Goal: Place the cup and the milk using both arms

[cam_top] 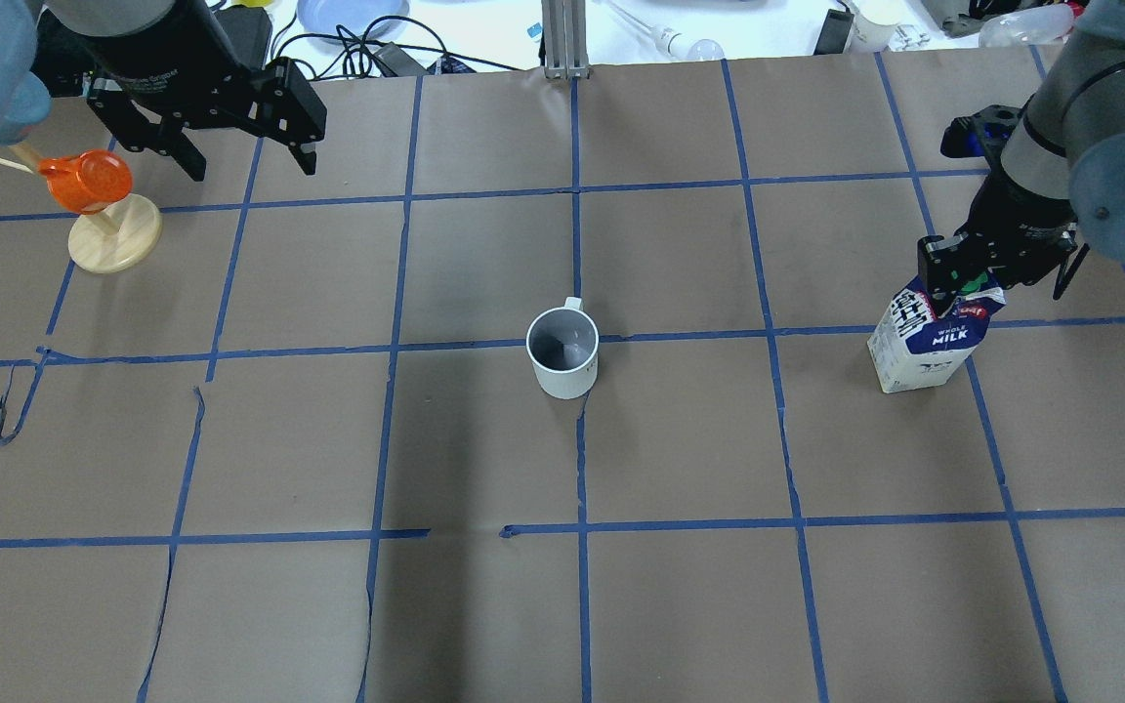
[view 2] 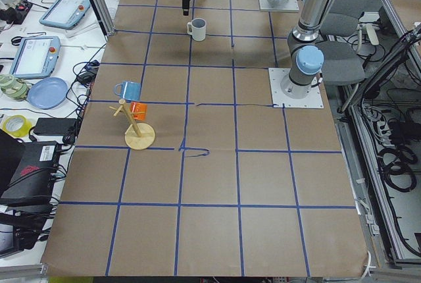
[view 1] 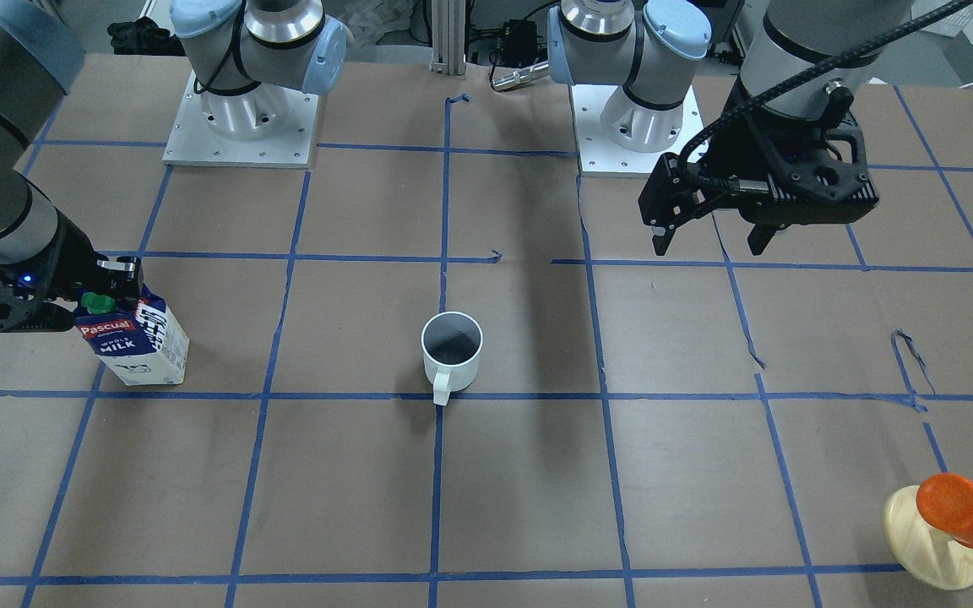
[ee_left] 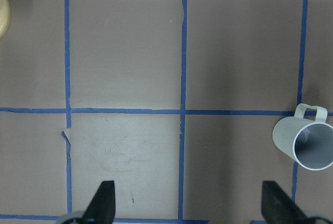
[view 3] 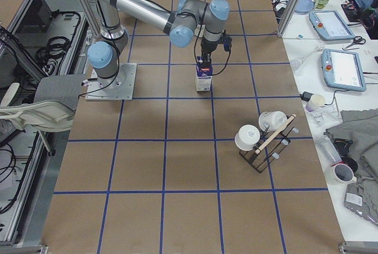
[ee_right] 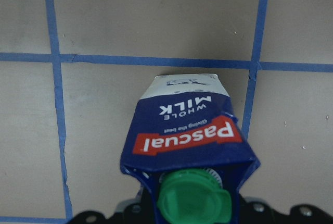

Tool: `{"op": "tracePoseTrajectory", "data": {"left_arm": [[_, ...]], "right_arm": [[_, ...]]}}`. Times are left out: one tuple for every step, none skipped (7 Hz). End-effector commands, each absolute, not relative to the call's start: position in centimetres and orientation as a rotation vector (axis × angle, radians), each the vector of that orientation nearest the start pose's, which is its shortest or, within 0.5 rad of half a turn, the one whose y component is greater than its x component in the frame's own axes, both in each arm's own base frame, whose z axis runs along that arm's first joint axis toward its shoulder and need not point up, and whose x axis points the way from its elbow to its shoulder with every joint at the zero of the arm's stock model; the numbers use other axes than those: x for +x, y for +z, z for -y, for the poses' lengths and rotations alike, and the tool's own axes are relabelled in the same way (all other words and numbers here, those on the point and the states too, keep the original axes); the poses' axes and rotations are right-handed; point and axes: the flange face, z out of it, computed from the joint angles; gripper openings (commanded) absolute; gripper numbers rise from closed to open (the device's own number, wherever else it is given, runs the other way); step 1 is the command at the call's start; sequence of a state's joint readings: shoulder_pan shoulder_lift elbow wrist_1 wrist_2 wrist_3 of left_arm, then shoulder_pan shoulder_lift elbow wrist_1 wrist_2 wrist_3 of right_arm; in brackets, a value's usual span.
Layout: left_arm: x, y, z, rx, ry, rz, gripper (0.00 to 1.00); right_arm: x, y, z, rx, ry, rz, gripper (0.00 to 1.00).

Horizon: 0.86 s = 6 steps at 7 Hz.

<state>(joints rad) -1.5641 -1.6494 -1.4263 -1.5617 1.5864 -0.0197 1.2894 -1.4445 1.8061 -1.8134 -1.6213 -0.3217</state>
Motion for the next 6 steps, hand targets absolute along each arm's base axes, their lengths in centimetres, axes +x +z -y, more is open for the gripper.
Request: {"op": "tracePoseTrajectory", "data": {"left_arm": [[-12.9,52.0,53.3,-0.044,-0.118,-3.126,1.0],[-12.9,52.0,53.3,-0.044,-0.118,-3.124,1.0],[-12.9,52.0,53.3,-0.044,-0.118,-3.124,1.0],[-12.9,52.0,53.2,-0.044,-0.118,-3.124,1.0],[-12.9,52.0,53.2,-0.044,-0.118,-3.124,1.0],[-12.8,52.0,53.2,-0.037,-0.117,-3.118,1.0]], "right_arm": [[-1.7,34.4,52.7,-0.054,0.174,-3.151,0.27],[-1.6,35.8,53.5,-0.058,0.136,-3.152,0.27],[-0.3,35.7,54.2,-0.074,0.14,-3.148,0.27],[3.7,36.3,55.4,-0.119,0.086,-3.122,0.27],[8.2,37.0,56.8,-0.075,0.054,-3.13,0.27],[13.2,36.5,58.2,-0.048,0.055,-3.132,0.27]]}}
